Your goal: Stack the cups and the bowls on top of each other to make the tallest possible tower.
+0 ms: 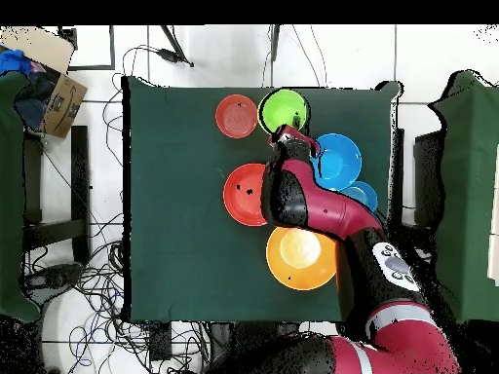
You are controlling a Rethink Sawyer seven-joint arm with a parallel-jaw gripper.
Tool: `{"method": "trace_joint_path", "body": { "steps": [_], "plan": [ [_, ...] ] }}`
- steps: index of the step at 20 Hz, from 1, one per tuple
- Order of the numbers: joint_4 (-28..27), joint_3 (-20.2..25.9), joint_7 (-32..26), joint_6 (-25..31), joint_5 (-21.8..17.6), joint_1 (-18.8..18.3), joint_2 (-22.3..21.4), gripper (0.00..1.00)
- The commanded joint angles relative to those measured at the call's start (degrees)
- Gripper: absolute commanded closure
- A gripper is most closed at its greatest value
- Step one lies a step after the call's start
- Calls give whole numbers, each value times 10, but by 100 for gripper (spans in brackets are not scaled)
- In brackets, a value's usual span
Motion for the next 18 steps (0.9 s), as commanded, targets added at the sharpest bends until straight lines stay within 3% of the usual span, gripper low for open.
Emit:
{"method": "trace_joint_path", "body": {
  "steps": [1,18],
  "plan": [
    [9,23,89,-13,-8,24,14,100],
    [4,15,87,-43,-11,30,31,100]
  ]
}}
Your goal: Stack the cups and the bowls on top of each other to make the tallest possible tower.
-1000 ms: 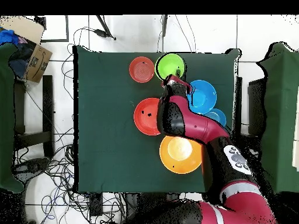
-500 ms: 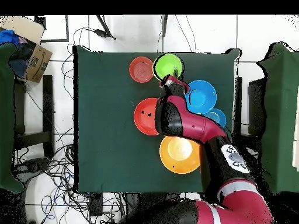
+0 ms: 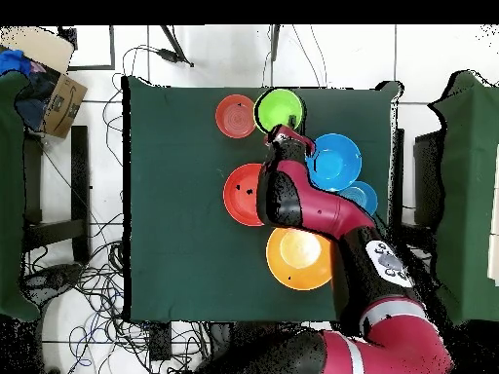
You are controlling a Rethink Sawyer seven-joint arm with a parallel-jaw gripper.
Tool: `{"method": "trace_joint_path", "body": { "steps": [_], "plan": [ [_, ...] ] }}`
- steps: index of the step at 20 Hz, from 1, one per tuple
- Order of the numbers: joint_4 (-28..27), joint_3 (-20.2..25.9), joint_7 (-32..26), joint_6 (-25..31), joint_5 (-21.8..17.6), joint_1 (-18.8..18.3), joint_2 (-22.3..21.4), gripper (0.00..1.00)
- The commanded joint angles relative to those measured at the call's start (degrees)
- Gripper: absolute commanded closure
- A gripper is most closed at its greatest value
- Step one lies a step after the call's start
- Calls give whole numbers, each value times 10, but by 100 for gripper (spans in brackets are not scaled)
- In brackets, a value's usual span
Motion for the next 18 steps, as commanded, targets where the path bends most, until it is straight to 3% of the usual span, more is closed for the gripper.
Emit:
{"method": "trace_joint_path", "body": {
  "steps": [1,18],
  "plan": [
    [4,18,86,-18,-11,21,23,100],
    [2,4,79,-24,-15,25,26,100]
  ]
}}
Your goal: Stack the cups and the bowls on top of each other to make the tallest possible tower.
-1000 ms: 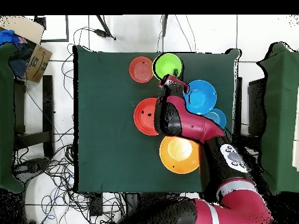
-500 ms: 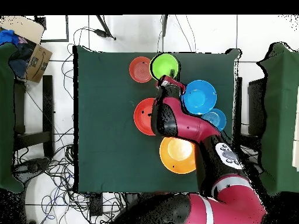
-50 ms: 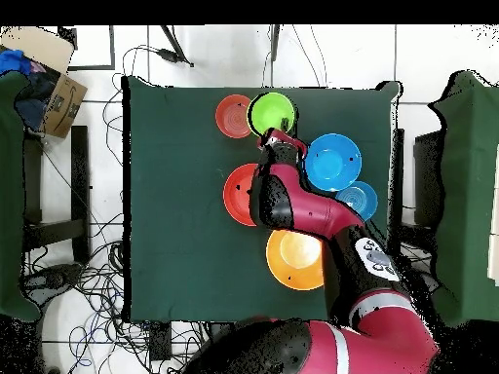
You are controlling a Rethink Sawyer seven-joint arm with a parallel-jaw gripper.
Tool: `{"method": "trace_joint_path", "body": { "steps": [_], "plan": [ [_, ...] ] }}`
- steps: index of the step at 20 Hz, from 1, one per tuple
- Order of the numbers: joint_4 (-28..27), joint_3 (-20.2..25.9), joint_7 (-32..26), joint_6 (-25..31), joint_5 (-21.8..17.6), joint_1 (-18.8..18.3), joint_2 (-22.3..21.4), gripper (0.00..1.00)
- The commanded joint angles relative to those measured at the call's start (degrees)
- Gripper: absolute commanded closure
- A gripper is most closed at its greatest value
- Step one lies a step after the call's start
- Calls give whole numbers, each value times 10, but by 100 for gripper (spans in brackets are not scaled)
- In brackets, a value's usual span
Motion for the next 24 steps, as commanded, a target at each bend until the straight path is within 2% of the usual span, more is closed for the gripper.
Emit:
{"method": "trace_joint_path", "body": {
  "steps": [1,8,14,24],
  "plan": [
    [2,12,79,-1,-17,9,8,100],
    [-6,8,73,-6,-24,7,10,100],
    [-13,23,77,-8,-41,-7,13,100],
    [-31,30,74,-15,-45,-9,23,100]
  ]
}}
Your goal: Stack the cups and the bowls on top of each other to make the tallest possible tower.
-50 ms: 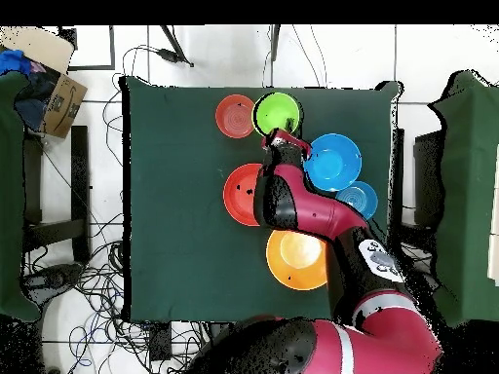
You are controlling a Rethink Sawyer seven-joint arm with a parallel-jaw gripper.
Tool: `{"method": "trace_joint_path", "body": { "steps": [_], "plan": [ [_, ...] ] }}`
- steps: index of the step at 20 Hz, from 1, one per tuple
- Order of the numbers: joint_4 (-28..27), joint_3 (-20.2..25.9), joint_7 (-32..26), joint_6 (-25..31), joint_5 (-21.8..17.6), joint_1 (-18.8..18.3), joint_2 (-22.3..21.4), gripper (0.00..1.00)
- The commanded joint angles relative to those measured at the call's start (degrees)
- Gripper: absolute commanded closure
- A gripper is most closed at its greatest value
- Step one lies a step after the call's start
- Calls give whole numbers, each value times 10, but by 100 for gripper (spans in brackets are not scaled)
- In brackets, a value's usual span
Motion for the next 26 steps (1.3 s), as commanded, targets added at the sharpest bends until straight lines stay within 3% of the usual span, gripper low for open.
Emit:
{"method": "trace_joint_path", "body": {
  "steps": [1,24,25,26],
  "plan": [
    [-29,35,74,-8,-45,-4,18,100],
    [-28,48,82,-11,-43,-3,21,100],
    [-28,48,81,-11,-43,-2,21,0],
    [-29,49,81,-10,-45,-3,21,0]
  ]
}}
